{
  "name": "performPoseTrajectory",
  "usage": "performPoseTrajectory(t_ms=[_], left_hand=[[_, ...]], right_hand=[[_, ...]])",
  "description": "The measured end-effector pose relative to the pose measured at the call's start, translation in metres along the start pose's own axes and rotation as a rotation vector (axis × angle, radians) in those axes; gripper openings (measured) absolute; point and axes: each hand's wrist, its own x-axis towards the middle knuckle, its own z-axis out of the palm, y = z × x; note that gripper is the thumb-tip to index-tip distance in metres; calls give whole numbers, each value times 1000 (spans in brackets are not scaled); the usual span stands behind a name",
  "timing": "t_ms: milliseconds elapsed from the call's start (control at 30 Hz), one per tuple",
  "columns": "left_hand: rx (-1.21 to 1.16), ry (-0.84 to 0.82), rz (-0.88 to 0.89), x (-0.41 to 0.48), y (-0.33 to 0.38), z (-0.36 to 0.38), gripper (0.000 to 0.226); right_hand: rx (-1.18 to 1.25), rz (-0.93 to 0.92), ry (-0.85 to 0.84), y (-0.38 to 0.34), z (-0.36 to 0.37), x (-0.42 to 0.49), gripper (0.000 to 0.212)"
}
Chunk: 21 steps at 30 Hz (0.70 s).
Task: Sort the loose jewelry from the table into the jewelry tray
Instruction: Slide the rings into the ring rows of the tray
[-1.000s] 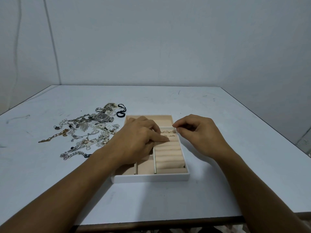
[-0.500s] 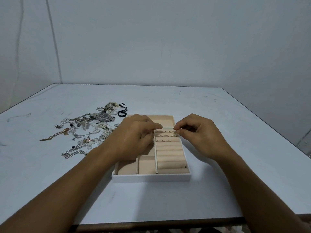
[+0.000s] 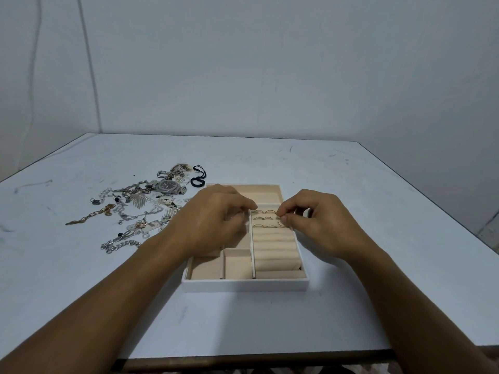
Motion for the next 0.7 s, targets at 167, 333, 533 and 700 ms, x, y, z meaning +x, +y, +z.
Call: performPoseTrajectory(t_ms=[167, 333, 533, 700], left_hand=[[-2, 5, -7, 0, 0, 0, 34], [-6, 6, -8, 0, 1, -1, 32], [-15, 12, -14, 0, 1, -2, 32], [-16, 10, -18, -1, 2, -2, 32]], right_hand=[[-53, -12, -18, -2, -1, 0, 17], [-88, -31, -10, -2, -2, 0, 17], [-149, -49, -22, -4, 0, 0, 16], [-123, -28, -44, -2, -8, 0, 16]])
